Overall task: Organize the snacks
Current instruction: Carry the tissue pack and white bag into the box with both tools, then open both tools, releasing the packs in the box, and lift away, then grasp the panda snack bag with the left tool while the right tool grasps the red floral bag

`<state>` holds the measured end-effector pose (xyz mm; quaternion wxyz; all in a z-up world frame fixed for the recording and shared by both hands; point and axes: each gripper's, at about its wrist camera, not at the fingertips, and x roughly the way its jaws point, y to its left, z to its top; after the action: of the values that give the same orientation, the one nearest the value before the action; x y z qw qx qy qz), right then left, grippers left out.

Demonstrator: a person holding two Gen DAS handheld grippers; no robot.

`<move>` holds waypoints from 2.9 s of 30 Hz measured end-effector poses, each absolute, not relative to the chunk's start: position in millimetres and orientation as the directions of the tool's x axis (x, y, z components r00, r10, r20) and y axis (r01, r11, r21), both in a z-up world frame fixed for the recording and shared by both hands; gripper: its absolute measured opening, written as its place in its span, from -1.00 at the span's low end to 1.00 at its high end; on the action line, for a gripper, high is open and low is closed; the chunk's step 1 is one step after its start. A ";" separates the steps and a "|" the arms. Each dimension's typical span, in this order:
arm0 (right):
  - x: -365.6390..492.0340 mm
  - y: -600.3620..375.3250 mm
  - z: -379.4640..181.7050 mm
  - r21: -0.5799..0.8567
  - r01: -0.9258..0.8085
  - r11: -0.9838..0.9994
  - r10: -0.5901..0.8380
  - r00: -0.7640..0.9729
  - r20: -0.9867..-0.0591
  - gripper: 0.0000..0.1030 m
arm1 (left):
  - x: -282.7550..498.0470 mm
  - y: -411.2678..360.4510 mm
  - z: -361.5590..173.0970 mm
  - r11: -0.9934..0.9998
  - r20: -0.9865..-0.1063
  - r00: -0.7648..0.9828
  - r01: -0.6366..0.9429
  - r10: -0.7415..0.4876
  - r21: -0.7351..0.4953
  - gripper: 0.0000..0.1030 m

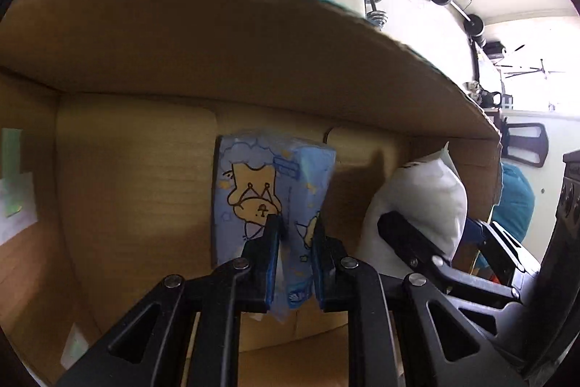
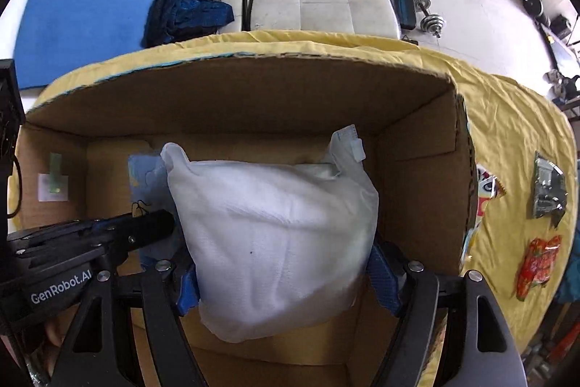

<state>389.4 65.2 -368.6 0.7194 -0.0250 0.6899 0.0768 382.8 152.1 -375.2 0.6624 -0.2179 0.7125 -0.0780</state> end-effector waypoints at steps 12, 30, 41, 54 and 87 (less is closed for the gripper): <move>383.5 76.1 -369.4 0.054 -0.195 0.979 0.058 0.014 -0.998 0.70 | 374.7 165.8 -367.6 0.888 -0.914 -0.020 -0.248 -0.405 -0.388 -0.43; 332.4 61.7 -320.7 0.046 -0.184 0.982 0.055 0.041 -0.998 0.93 | 312.4 163.0 -294.5 0.956 -0.970 0.117 -0.179 -0.212 -0.231 -0.21; 270.0 42.2 -261.9 0.034 -0.175 0.984 0.062 0.155 -0.986 1.00 | 245.5 177.7 -252.5 0.982 -0.959 0.278 -0.157 -0.062 -0.109 0.75; 203.2 29.7 -170.0 0.065 -0.180 0.981 0.113 0.267 -0.957 1.00 | 182.4 172.6 -171.7 0.977 -0.911 0.407 -0.156 -0.073 -0.148 0.83; 210.6 -237.3 -175.4 0.134 0.202 0.970 0.081 0.249 -0.965 1.00 | 220.3 -29.2 -156.9 0.973 -0.911 0.342 0.090 -0.230 -0.212 0.83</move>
<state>210.6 -237.3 -175.4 0.7819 0.1158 0.6114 -0.0385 220.3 -29.2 -156.9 0.8167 -0.0620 0.5654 -0.0978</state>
